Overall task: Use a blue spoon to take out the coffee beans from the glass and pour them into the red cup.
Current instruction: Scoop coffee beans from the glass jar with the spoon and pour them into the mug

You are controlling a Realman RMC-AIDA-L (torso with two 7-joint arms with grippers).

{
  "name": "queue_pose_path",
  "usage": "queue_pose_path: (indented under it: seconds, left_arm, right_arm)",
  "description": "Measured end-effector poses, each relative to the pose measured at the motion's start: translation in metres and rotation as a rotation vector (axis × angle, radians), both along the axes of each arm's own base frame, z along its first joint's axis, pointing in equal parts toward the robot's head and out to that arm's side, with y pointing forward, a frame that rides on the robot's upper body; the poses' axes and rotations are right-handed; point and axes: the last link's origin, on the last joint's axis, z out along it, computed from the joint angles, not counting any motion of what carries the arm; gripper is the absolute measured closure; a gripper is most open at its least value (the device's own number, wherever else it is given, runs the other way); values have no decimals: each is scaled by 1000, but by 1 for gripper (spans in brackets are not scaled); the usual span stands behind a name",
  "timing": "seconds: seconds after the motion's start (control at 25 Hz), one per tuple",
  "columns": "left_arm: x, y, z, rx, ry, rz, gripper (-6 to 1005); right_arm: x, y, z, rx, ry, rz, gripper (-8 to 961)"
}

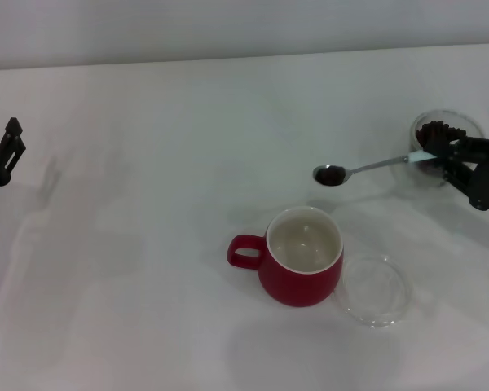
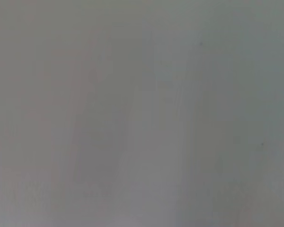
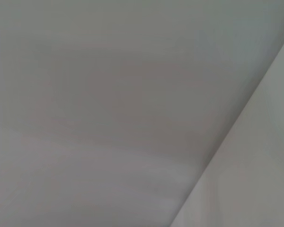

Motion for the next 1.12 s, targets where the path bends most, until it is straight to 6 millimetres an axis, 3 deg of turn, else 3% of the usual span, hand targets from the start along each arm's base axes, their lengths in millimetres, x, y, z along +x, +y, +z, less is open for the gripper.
queue_pose_path:
  seconds: [1.12]
  left_arm:
    - [-2, -3, -1, -7, 3, 4, 269]
  right_arm:
    - [-12, -4, -17, -17, -118, 175, 807]
